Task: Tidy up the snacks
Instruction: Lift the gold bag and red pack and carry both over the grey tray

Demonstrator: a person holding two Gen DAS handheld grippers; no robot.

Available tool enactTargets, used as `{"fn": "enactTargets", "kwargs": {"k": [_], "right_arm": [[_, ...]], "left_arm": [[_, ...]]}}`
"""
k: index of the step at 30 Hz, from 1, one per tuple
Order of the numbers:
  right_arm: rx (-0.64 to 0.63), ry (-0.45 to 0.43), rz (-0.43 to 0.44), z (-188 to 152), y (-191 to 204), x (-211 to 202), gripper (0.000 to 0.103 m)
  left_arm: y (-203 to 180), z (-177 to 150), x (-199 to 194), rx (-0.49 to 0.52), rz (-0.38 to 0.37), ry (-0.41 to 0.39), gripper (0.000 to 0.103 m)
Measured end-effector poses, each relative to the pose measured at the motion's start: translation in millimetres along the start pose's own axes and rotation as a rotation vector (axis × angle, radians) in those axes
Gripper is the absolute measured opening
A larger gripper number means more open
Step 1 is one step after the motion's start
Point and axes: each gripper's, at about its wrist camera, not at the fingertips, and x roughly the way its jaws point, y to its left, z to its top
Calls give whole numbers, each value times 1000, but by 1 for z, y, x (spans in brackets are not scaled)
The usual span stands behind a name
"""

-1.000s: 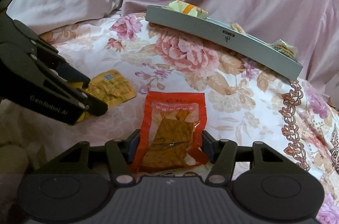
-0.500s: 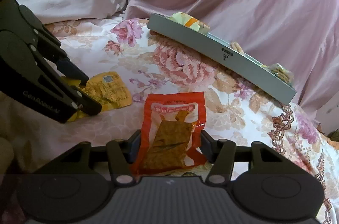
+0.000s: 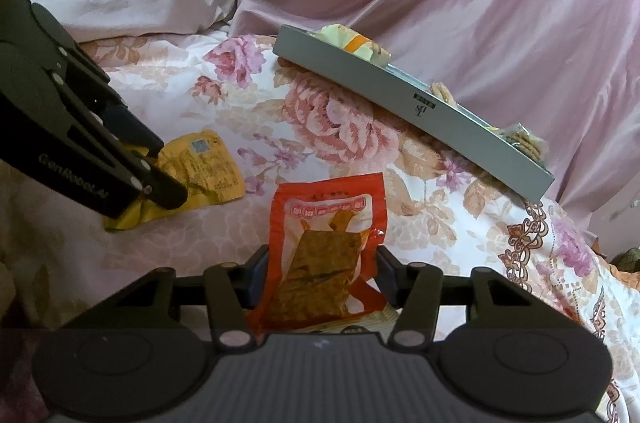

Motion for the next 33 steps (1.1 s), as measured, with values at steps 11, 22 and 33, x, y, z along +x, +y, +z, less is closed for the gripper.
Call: {"fn": "enactTargets", "kwargs": {"k": [11, 22, 33], "right_arm": [[15, 0, -17, 0, -3, 0, 59], [27, 9, -10, -2, -2, 1, 59], [7, -9, -41, -2, -5, -5, 59]], "left_arm": [[-2, 1, -2, 17, 4, -17, 41], [-4, 5, 15, 53, -54, 78, 59], [-19, -3, 3, 130, 6, -2, 48]]}}
